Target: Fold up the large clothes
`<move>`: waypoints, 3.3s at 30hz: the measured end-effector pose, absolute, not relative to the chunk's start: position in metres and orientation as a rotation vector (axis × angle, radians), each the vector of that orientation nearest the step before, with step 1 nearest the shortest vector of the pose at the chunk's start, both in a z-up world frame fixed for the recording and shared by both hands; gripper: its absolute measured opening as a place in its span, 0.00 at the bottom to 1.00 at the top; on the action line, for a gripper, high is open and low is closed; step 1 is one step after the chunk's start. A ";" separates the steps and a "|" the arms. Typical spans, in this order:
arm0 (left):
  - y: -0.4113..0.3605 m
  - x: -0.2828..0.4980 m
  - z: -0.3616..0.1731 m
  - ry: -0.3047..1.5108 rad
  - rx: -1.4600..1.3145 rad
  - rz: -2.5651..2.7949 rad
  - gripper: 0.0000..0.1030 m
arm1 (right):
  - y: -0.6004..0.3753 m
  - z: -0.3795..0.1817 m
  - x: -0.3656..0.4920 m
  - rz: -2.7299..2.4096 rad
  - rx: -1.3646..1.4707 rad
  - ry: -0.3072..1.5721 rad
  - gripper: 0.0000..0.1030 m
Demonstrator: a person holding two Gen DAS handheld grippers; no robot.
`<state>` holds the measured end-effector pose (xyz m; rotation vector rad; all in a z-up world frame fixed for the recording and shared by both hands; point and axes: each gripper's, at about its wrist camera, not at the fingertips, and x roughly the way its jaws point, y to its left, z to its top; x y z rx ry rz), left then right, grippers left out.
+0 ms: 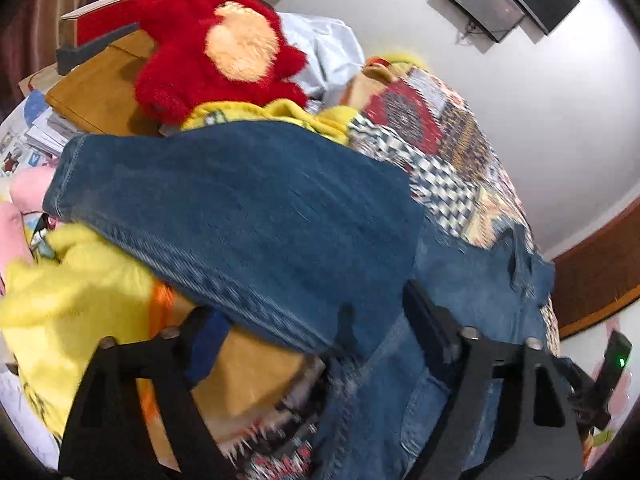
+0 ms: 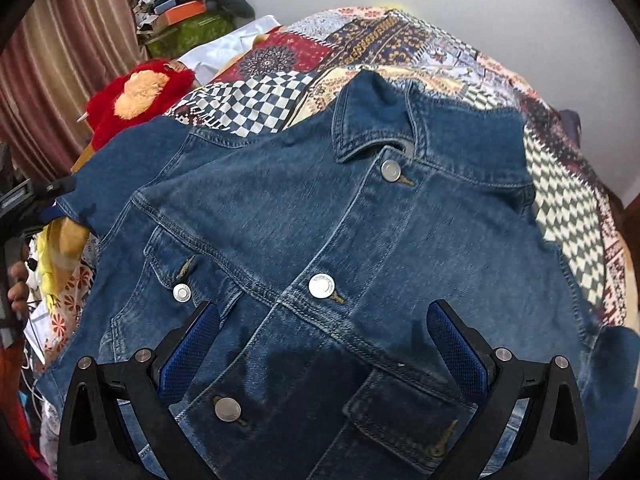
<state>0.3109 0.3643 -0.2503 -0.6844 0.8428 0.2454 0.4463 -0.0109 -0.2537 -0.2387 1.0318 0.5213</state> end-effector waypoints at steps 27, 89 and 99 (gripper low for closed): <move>0.218 0.359 -0.147 0.751 -0.137 0.138 0.08 | -0.069 -0.174 0.418 0.521 -0.080 0.921 1.00; 0.052 0.378 -0.236 1.074 -0.113 -0.260 0.19 | -0.133 -0.162 0.390 0.475 -0.058 0.931 1.00; 0.159 0.328 -0.187 0.894 -0.195 -0.033 0.69 | -0.062 -0.153 0.396 0.575 -0.118 0.931 1.00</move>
